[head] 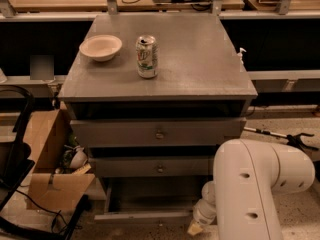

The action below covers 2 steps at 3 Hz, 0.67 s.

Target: Open bottom drawer

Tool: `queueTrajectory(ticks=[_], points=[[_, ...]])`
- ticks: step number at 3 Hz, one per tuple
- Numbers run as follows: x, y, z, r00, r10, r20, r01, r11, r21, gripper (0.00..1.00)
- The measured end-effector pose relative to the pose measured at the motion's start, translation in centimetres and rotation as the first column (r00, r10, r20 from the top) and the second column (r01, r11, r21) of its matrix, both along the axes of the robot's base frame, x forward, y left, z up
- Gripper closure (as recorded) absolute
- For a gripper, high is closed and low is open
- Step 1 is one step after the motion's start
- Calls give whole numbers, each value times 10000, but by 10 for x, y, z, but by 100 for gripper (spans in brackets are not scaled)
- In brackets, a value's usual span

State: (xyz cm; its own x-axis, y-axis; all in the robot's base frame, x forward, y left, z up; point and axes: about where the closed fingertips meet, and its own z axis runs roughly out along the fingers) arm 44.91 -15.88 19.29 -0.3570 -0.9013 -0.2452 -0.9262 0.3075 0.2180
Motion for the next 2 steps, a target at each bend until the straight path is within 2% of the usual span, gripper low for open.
queueTrajectory(ticks=[1,2], points=[[-8,-2,15,9998,-162,-81,160,9993,-330,79],[-8,-2,15,9998,-162,-81,160,9993,-330,100]])
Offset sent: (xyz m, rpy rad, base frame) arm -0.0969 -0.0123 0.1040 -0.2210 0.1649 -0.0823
